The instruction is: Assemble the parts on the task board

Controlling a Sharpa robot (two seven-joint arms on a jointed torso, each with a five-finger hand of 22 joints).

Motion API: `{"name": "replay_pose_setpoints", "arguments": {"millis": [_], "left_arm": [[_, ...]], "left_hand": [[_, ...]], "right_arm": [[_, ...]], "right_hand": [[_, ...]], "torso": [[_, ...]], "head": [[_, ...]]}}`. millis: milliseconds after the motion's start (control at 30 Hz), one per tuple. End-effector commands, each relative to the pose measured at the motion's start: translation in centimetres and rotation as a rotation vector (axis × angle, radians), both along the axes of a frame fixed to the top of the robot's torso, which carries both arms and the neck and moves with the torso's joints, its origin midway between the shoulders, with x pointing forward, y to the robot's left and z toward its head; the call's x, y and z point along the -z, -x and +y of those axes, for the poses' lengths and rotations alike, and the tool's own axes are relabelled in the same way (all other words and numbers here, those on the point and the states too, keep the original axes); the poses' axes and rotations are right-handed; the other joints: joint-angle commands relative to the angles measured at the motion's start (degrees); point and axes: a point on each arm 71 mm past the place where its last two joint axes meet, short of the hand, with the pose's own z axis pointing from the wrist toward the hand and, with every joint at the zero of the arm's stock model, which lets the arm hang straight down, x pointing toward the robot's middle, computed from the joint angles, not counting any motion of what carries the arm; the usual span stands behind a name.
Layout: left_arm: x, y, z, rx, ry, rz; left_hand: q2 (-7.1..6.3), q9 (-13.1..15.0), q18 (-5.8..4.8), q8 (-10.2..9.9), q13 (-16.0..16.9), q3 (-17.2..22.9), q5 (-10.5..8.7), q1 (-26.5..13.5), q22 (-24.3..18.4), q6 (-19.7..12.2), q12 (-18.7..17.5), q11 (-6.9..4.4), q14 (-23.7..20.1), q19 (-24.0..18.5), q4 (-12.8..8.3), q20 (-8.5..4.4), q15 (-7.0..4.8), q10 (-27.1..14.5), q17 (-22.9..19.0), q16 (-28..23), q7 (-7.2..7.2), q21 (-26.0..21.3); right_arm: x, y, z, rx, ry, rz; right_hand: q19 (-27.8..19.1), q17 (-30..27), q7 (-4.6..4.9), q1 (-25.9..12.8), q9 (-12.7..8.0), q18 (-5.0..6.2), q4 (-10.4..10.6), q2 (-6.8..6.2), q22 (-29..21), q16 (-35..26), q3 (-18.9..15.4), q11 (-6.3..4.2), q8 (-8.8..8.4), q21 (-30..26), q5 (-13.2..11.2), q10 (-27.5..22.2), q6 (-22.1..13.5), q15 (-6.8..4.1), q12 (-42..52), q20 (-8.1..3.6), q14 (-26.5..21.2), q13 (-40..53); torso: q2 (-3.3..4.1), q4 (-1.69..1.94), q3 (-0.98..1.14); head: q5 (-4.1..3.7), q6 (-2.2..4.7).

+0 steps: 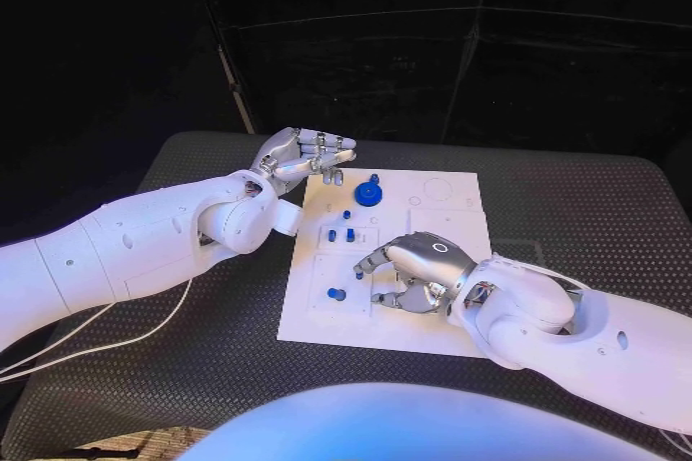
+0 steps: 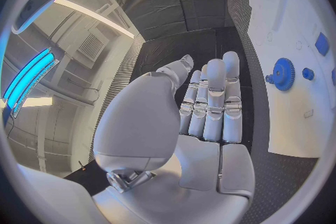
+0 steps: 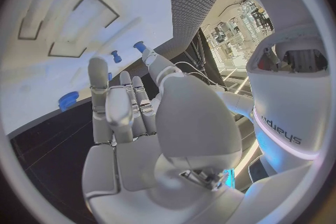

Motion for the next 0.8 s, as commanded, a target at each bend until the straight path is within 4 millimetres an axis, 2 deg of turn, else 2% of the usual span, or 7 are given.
{"name": "replay_pose_setpoints", "arguments": {"millis": [33,300,600,667,700,733,800], "left_arm": [[-0.1,0.0,0.0,0.006,0.007,-0.001],[0.0,-0.1,0.0,0.005,0.007,0.000],[0.1,-0.2,-0.1,0.005,0.007,0.001],[0.1,-0.2,0.0,0.004,0.006,0.002],[0.1,-0.2,0.0,0.005,0.006,0.002],[0.1,-0.2,-0.1,0.005,0.007,0.002],[0.1,-0.2,-0.1,0.006,0.007,0.002]], "left_hand": [[0.57,0.0,0.29,0.1,0.1,-0.4,0.18,0.1,-0.1,-0.4,0.2,-0.10,-0.4,-0.1,0.0,0.45,-0.15,-0.4,-0.1,-0.4,-0.09,-0.4],[0.53,0.0,0.29,0.1,0.1,-0.6,0.18,0.1,-0.1,-0.4,0.3,-0.08,-0.4,0.0,0.0,0.47,-0.14,-0.5,-0.1,-0.4,-0.07,-0.5],[0.53,0.0,0.29,0.1,0.1,-0.6,0.18,0.1,-0.1,-0.4,0.3,-0.08,-0.4,0.0,0.0,0.47,-0.14,-0.5,-0.1,-0.4,-0.07,-0.5],[0.53,0.0,0.29,0.1,0.1,-0.6,0.18,0.1,-0.1,-0.4,0.3,-0.08,-0.4,0.0,0.0,0.47,-0.14,-0.5,-0.1,-0.4,-0.07,-0.5],[0.53,0.0,0.29,0.1,0.1,-0.6,0.18,0.1,-0.1,-0.4,0.3,-0.08,-0.4,0.0,0.0,0.47,-0.14,-0.5,-0.1,-0.4,-0.07,-0.5],[0.53,0.0,0.29,0.1,0.1,-0.6,0.18,0.1,-0.1,-0.4,0.3,-0.08,-0.4,0.0,0.0,0.47,-0.14,-0.5,-0.1,-0.4,-0.07,-0.5],[0.53,0.0,0.29,0.1,0.1,-0.6,0.18,0.1,-0.1,-0.4,0.3,-0.08,-0.4,0.0,0.0,0.47,-0.14,-0.5,-0.1,-0.4,-0.07,-0.5]], "right_arm": [[-1.1,-0.2,-1.0,0.055,-0.114,0.076],[-1.7,-0.5,-2.1,0.092,-0.159,0.133],[-1.5,-0.7,-1.4,0.088,-0.147,0.163],[-1.1,-0.8,-0.8,0.091,-0.110,0.164],[-1.0,-0.9,-0.5,0.093,-0.095,0.162],[-0.9,-0.9,-0.3,0.095,-0.083,0.159],[-0.8,-1.0,0.3,0.099,-0.059,0.151]], "right_hand": [[1.3,1.1,0.16,0.1,0.1,0.22,0.1,0.87,1.5,0.5,-0.6,0.15,0.48,0.9,0.6,2.1,1.3,-0.33,1.6,-0.01,0.7,0.1],[2.2,2.1,0.41,-0.4,0.1,0.00,0.6,0.86,2.7,1.2,-1.4,0.09,0.51,1.7,1.0,4.4,2.4,-0.33,3.2,0.00,1.0,0.0],[8.0,10.4,-1.90,0.1,0.1,-1.68,0.7,0.27,12.7,6.4,-3.6,-3.56,0.79,7.5,2.0,19.3,4.5,-3.21,20.5,-2.48,3.1,9.7],[9.8,15.5,-1.99,-0.7,0.0,-2.37,1.8,0.95,16.4,9.5,-5.3,-3.51,0.61,9.7,2.2,21.1,4.8,-3.18,45.9,-2.83,3.8,37.3],[10.3,17.3,-1.81,-0.8,-0.1,-2.77,2.1,1.24,17.6,10.6,-6.1,-3.58,0.61,10.4,2.4,21.8,4.8,-3.22,54.4,-2.26,4.1,47.0],[10.9,19.1,-1.21,-1.2,0.0,-2.75,2.7,1.62,18.9,11.6,-6.6,-3.88,0.69,11.2,2.5,22.9,4.9,-2.36,60.4,-2.57,4.3,54.9],[11.5,20.9,-1.18,-1.3,0.0,-3.11,3.2,2.14,20.5,12.6,-7.2,-3.13,0.91,12.1,2.6,24.8,5.1,-2.87,66.2,-2.00,4.5,62.8]], "torso": [[0.04,0.00,0.07],[0.03,0.12,0.05],[0.03,0.17,-0.05],[0.07,0.07,-0.05],[0.10,0.06,-0.04],[0.11,0.07,-0.06],[0.11,0.13,-0.06]], "head": [[-0.72,0.44],[-1.23,0.71],[-1.21,0.97],[-1.11,0.98],[-1.10,0.98],[-1.09,0.97],[-1.07,0.90]]}}
